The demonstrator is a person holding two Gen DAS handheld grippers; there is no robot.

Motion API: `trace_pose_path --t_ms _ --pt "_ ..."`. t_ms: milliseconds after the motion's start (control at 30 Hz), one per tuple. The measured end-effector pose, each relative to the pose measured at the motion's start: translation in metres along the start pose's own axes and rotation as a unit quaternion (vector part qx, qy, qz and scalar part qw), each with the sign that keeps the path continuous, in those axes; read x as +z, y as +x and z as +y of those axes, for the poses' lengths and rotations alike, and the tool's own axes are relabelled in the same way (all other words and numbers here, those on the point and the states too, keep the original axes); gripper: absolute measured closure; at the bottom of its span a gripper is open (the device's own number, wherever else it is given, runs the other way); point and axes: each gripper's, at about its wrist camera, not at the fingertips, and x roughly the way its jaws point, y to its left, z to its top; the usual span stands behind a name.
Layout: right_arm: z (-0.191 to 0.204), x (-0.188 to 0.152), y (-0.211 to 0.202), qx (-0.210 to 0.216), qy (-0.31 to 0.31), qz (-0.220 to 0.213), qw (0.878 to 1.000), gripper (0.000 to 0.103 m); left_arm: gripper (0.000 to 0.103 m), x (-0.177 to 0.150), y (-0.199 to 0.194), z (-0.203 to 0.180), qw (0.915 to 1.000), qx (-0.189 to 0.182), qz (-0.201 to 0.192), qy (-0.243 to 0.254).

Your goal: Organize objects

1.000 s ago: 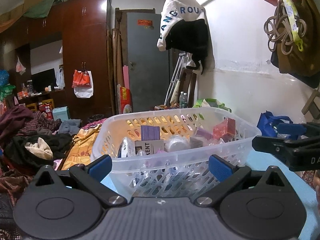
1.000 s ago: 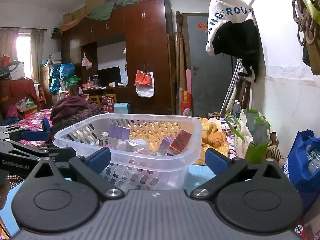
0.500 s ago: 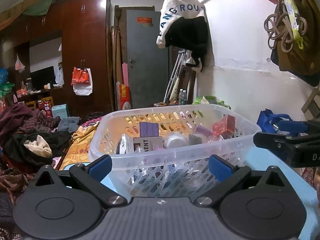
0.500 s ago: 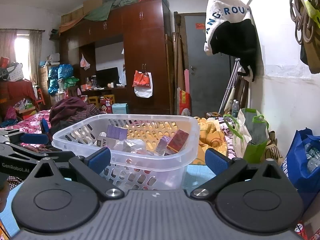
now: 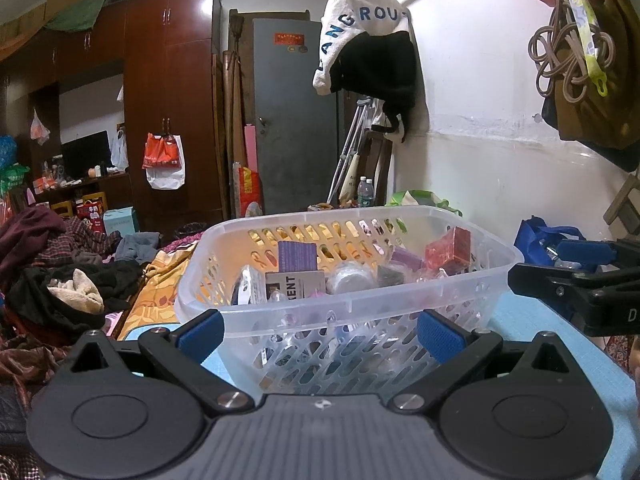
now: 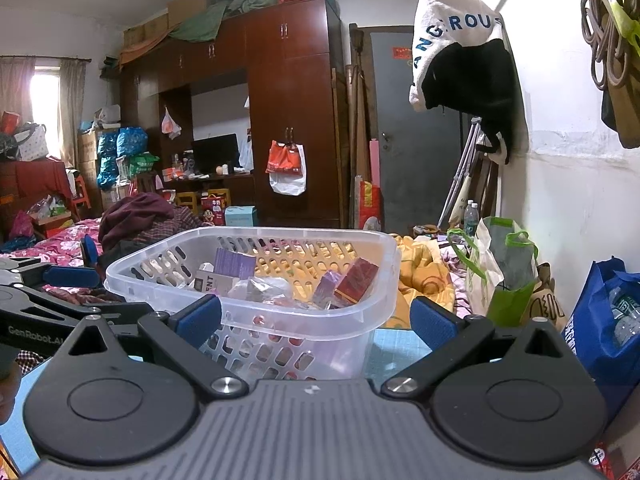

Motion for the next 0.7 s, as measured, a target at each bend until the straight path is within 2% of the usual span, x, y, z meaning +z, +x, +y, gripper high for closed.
trace_pose_path --t_ms 700 --pt "0.0009 -0.0008 0.0 0.0 0.0 0.0 1.0 0.0 0.0 -0.0003 0.003 -0.0032 1.0 -0.003 0.003 -0.004"
